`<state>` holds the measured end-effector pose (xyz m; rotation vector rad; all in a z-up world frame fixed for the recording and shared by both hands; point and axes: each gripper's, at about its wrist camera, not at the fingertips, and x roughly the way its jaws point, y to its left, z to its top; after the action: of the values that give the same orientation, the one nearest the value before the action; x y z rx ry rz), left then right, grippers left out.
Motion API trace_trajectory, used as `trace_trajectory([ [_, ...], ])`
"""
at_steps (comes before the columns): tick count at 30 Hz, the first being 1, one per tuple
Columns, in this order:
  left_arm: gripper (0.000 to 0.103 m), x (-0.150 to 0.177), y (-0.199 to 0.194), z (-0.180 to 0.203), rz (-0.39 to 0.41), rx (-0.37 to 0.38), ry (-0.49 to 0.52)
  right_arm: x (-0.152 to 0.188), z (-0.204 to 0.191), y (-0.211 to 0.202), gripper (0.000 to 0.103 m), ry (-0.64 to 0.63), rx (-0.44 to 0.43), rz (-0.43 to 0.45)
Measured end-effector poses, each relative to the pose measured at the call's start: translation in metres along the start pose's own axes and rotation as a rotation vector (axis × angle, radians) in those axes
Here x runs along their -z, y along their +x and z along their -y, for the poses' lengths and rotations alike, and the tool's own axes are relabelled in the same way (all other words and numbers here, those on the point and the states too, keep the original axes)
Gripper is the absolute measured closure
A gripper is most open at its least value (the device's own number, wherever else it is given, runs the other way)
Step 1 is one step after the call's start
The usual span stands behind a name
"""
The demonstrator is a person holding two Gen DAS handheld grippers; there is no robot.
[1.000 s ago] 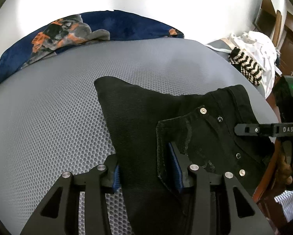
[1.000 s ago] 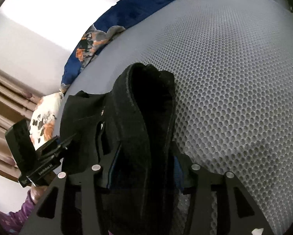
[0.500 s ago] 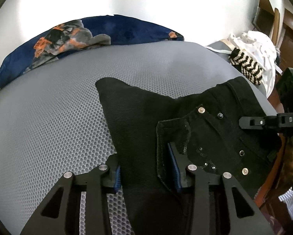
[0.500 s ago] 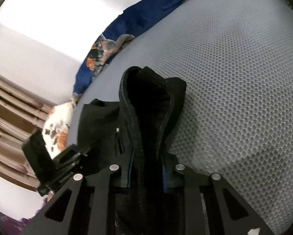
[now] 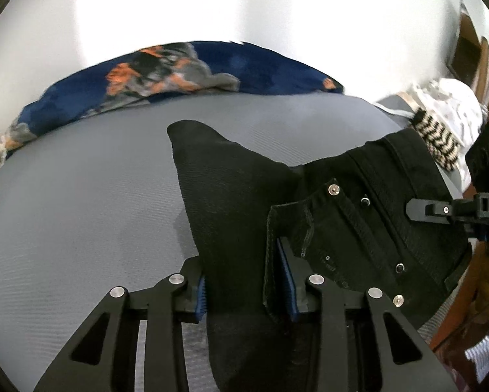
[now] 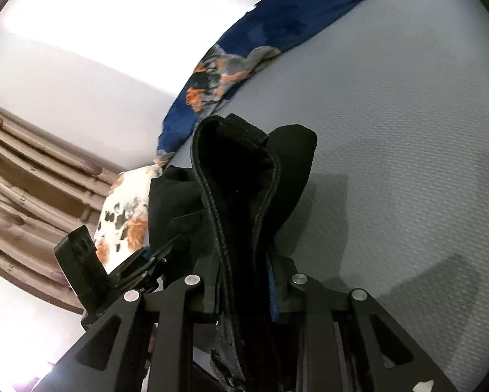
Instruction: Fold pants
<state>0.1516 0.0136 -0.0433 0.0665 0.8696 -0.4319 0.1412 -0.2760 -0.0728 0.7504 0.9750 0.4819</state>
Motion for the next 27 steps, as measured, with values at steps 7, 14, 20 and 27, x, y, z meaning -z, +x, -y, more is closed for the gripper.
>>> trace_trajectory([
  [7, 0.067, -0.003, -0.019, -0.048, 0.031, -0.078, -0.047, -0.002, -0.034, 0.044, 0.083, -0.021, -0.07, -0.052],
  [14, 0.068, -0.009, -0.037, -0.091, 0.06, -0.142, -0.093, -0.012, -0.068, 0.086, 0.083, -0.05, -0.131, -0.088],
  [20, 0.068, -0.023, -0.049, -0.124, 0.09, -0.195, -0.106, -0.022, -0.094, 0.112, 0.083, -0.059, -0.175, -0.101],
  [27, 0.068, -0.043, -0.051, -0.155, 0.106, -0.231, -0.123, -0.039, -0.112, 0.14, 0.083, -0.059, -0.211, -0.109],
])
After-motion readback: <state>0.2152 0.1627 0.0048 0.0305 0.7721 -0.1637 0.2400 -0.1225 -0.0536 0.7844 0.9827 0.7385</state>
